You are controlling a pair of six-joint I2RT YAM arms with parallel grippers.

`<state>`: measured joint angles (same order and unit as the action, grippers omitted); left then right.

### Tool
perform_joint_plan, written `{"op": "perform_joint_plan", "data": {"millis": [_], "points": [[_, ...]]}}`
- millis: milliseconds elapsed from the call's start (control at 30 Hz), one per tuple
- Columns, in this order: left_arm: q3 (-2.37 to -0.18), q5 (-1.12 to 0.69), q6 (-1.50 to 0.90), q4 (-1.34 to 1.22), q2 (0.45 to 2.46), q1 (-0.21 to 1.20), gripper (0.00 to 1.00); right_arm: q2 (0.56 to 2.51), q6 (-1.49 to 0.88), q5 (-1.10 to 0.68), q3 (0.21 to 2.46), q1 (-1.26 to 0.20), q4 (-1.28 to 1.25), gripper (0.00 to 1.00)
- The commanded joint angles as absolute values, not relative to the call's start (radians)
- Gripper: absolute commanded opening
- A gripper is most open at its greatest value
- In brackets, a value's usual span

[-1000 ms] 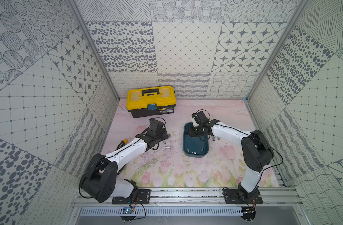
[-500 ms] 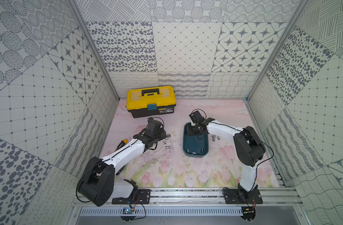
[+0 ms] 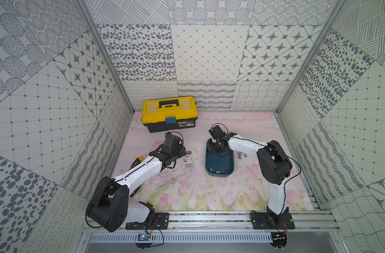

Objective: Take out the socket from the storage box
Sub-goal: Pick up the socket head from the storage box.

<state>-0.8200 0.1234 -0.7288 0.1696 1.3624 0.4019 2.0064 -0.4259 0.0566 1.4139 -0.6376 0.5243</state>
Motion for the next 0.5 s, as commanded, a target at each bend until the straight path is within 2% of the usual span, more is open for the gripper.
{"op": "perform_joint_plan", "data": {"millis": [0, 267, 467], "points": [[-0.813, 0.106, -0.707, 0.184, 1.357, 0.396, 0.54, 2.032, -0.415, 0.083, 1.446, -0.644, 0.538, 0.58], [-0.813, 0.104, -0.706, 0.182, 1.354, 0.395, 0.54, 2.046, -0.413, 0.087, 1.463, -0.644, 0.555, 0.53], [-0.813, 0.101, -0.705, 0.178, 1.356, 0.395, 0.54, 2.062, -0.406, 0.082, 1.481, -0.644, 0.560, 0.53]]}}
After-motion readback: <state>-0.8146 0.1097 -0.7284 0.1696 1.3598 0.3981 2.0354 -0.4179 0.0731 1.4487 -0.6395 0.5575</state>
